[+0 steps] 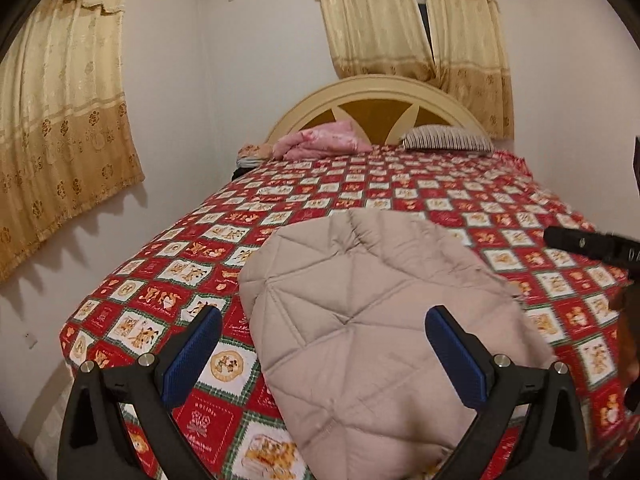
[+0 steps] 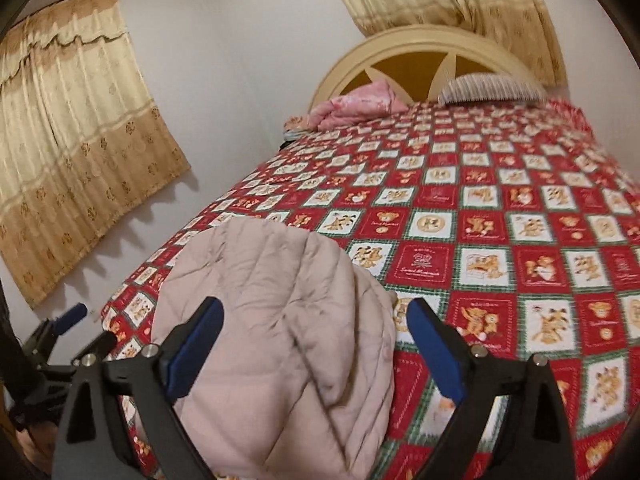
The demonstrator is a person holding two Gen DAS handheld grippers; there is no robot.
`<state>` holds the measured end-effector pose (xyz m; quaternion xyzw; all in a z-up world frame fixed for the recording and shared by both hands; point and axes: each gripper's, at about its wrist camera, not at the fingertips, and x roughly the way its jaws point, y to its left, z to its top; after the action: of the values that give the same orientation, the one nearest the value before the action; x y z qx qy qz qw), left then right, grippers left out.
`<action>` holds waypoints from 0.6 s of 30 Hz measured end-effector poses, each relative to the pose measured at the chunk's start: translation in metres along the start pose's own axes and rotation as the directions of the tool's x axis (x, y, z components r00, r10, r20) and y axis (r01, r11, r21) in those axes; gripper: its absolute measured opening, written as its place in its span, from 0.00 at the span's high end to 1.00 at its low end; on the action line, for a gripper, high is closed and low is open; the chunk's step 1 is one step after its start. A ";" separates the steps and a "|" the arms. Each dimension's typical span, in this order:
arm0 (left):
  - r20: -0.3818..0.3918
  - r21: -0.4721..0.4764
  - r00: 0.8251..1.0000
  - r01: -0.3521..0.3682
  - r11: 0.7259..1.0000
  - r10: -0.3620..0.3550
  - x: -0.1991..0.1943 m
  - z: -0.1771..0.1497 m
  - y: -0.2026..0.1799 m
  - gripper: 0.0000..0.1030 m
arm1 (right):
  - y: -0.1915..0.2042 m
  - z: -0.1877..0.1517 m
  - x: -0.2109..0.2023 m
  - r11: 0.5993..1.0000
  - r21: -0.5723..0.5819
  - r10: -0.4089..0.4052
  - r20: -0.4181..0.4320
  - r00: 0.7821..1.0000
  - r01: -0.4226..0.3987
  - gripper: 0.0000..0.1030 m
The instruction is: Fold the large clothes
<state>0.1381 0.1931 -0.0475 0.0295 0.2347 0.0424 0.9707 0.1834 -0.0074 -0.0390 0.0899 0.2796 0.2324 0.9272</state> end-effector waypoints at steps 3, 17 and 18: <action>0.017 -0.015 1.000 0.015 1.000 -0.015 -0.018 -0.003 -0.001 0.01 | 0.008 -0.008 -0.017 1.000 0.004 -0.006 0.020 1.000 0.006 0.07; 0.085 -0.048 0.995 0.052 0.997 -0.048 -0.059 -0.005 0.007 0.01 | 0.040 -0.021 -0.065 0.999 -0.045 -0.019 0.078 0.997 0.023 0.04; 0.084 -0.052 0.995 0.056 0.997 -0.052 -0.059 -0.005 0.007 0.01 | 0.041 -0.022 -0.067 0.999 -0.048 -0.019 0.081 0.997 0.023 0.04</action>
<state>0.0834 0.1948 -0.0249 -0.0014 0.1936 0.0212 0.9808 0.1061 -0.0027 -0.0131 0.0737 0.2373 0.2257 0.9420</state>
